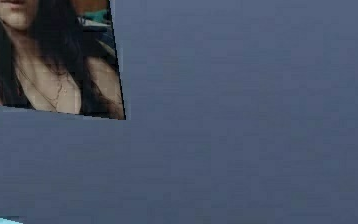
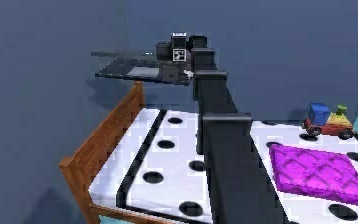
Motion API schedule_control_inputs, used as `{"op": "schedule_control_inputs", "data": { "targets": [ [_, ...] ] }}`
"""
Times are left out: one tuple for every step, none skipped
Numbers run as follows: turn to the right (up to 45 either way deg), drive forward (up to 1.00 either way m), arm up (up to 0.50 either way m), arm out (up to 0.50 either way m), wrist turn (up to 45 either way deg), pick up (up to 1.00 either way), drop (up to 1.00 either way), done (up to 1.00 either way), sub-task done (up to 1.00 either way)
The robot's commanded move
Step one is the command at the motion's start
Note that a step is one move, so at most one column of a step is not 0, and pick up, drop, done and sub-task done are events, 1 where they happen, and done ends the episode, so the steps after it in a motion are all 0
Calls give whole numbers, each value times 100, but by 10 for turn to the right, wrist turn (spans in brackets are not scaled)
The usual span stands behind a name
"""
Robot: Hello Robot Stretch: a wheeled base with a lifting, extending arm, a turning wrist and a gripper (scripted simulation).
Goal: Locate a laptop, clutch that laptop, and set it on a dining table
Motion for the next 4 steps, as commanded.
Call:
{"op": "schedule_control_inputs", "data": {
  "targets": [
    [0, 0, 0, 0, -450, 0, 0, 0, 0],
    [0, 0, 0, 0, -450, 0, 0, 0, 0],
    [0, 0, 0, 0, -450, 0, 0, 0, 0],
    [0, 0, 0, 0, -150, 0, 0, 0, 0]
  ]
}}
